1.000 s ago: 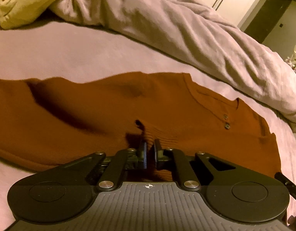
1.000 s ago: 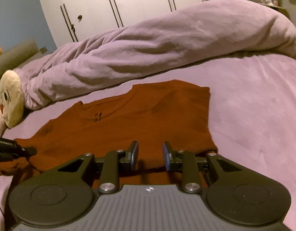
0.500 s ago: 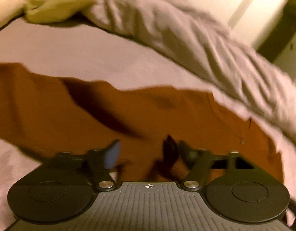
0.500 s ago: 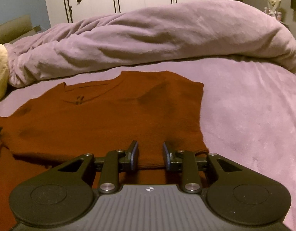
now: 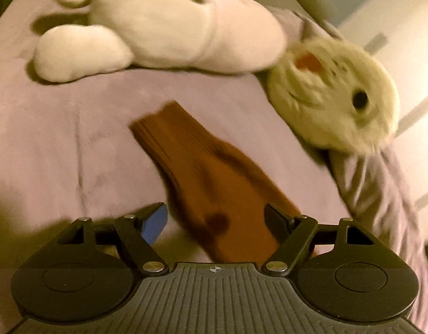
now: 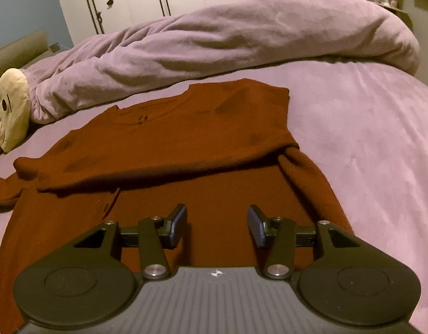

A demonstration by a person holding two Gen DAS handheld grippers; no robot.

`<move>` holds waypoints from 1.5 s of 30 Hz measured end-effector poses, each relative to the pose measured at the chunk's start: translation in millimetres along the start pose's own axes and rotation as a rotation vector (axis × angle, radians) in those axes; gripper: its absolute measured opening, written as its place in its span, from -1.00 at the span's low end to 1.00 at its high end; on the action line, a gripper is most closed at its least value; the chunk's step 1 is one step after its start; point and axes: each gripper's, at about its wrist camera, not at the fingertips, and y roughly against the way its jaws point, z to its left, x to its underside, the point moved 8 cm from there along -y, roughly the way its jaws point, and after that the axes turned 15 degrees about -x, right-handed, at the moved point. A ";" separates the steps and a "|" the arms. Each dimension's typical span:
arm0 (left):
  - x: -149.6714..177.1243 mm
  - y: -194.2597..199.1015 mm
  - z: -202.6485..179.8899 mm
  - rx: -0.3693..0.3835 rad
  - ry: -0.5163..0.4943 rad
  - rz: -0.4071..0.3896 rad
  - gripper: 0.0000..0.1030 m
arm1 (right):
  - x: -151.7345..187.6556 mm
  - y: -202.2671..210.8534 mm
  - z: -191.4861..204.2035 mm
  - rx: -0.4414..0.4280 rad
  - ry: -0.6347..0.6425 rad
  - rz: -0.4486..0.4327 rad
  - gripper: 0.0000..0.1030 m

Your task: Fold small clothes

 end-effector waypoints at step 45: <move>273.0 99.3 -170.0 0.276 -0.903 0.062 0.35 | -37.3 0.4 46.5 -0.340 -0.101 -0.030 0.12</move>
